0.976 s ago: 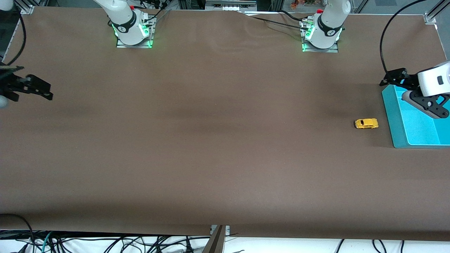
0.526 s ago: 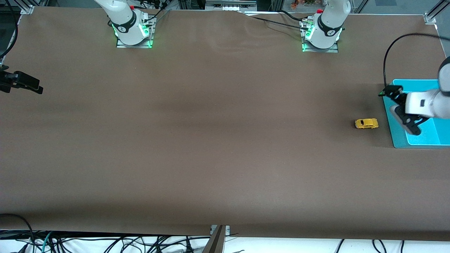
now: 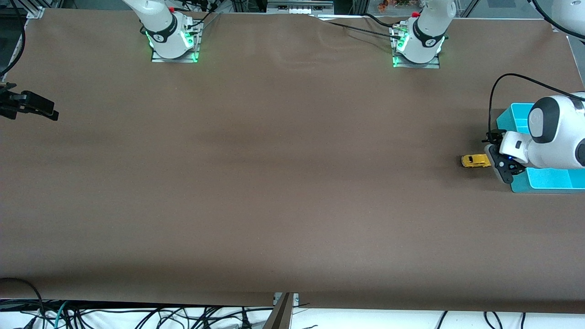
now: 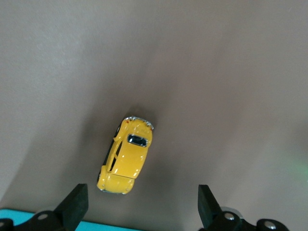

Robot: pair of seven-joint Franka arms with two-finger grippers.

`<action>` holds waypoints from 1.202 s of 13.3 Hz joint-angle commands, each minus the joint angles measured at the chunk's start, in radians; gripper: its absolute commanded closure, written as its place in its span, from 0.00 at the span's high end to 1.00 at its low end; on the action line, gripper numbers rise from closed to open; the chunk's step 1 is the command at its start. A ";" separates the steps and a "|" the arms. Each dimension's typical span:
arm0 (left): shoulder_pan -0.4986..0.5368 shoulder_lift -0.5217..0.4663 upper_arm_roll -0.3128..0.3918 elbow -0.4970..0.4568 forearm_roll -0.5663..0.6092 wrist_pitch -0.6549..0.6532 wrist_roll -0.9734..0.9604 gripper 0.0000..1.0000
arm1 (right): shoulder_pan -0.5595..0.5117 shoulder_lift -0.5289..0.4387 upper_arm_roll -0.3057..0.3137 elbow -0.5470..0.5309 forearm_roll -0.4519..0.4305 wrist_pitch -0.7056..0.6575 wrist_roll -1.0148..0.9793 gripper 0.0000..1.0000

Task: Wind and store yellow beetle car
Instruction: 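Lower the left gripper over the yellow car, then close the left gripper around the yellow car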

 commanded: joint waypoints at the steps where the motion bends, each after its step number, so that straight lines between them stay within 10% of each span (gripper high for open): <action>1: 0.034 -0.049 -0.016 -0.166 0.024 0.176 0.064 1.00 | -0.007 -0.014 0.012 -0.011 0.007 -0.008 0.032 1.00; 12: 0.103 -0.020 -0.015 -0.377 0.179 0.588 0.064 0.98 | 0.004 0.005 0.014 -0.009 0.005 0.003 0.055 1.00; 16: 0.097 -0.006 -0.015 -0.375 0.183 0.590 0.062 0.32 | 0.009 0.005 0.012 -0.009 0.005 0.003 0.054 1.00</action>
